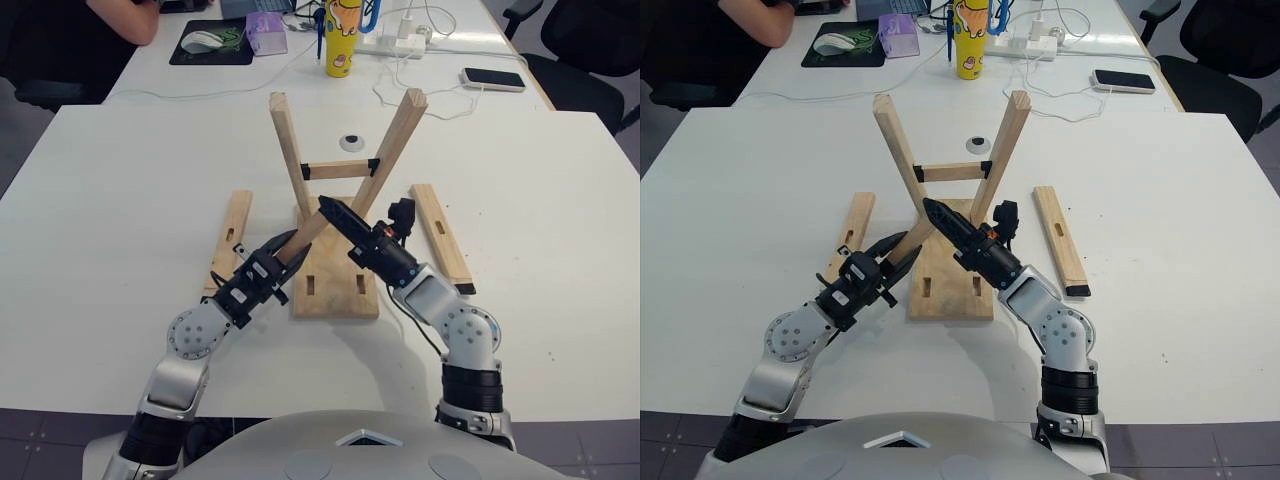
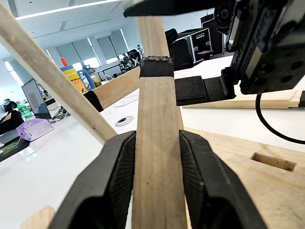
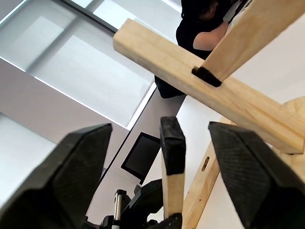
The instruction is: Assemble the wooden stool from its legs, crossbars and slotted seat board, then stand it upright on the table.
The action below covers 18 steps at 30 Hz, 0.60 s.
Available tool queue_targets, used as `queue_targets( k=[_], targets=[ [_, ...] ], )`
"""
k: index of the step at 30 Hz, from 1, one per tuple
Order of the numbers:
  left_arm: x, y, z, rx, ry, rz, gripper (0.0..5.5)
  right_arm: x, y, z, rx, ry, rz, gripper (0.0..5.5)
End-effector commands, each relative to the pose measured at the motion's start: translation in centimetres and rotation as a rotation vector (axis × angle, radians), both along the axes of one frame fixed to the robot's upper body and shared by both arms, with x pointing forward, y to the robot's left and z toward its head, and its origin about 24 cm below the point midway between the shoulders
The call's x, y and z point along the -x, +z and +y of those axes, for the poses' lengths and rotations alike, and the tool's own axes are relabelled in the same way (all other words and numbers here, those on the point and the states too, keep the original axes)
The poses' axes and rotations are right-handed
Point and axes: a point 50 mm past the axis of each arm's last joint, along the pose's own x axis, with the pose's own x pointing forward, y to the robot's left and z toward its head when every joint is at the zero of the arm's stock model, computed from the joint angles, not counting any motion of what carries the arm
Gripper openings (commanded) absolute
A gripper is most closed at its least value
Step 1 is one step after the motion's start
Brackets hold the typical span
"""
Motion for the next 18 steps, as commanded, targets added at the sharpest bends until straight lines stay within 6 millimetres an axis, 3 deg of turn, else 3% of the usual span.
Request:
queue_targets(
  k=[1, 18],
  targets=[
    [-0.13, 0.58, -0.25, 0.017, -0.012, -0.001, 1.32, -0.36, -0.08, 0.1, 0.016, -0.017, 0.006, 3.05],
    [-0.21, 0.46, -0.49, 0.007, -0.001, 0.003, 1.32, -0.39, -0.38, 0.31, 0.039, -0.012, 0.013, 0.49]
  ],
)
